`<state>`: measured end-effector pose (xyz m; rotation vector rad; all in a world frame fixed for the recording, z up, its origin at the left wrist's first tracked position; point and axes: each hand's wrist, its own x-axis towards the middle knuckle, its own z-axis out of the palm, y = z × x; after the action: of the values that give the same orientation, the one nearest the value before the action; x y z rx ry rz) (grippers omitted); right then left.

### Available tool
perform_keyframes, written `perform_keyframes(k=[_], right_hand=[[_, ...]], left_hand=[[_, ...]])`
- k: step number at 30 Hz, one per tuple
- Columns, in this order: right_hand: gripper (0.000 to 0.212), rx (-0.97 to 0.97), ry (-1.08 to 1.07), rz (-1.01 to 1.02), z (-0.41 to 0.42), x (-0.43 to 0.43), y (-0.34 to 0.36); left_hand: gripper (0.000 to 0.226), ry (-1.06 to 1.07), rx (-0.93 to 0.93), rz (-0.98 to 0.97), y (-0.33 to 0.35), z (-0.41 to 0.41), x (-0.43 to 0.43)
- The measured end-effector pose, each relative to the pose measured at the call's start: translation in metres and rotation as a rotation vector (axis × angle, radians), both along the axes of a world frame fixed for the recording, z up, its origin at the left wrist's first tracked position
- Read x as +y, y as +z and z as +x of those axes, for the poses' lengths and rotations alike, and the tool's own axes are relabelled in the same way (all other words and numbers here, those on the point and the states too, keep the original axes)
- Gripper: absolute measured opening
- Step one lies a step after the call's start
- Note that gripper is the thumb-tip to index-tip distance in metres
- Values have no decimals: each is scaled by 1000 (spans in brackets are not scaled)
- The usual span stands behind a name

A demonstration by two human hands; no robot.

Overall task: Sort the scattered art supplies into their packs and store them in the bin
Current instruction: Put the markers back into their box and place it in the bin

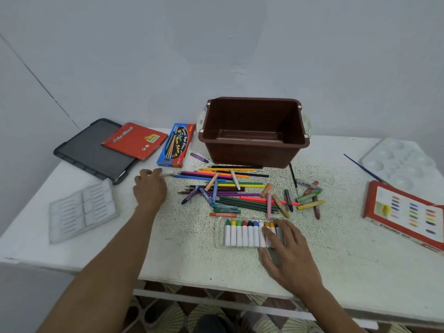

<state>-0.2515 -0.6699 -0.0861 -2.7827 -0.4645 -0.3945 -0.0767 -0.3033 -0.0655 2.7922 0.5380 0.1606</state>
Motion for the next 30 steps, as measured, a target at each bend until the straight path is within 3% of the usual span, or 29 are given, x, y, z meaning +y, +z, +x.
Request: perform_keyframes(k=[5,12,14,21,26,30], right_hand=[[48,2,-4,-5,0,0,-2],[48,-3,-8,-7,0,2,-1],[48,2,-9,-11,0,2,-2],[49,15,-9,-11,0,2,-1],[49,20,-12,-15,0,1,0],[50,22,-10,-18,0,1,-1]], left_hand=[[29,51,-75,-44,-1,1,1],[22,34,-413,-521,27,-35,-29],[21,3,-436,-630,38,-50,-42],[21,-238,-240,-918,45,-107,-82],[19,-338,-65,-924,33,-127,-94],[19,-386,22,-822,26,-128,-97]])
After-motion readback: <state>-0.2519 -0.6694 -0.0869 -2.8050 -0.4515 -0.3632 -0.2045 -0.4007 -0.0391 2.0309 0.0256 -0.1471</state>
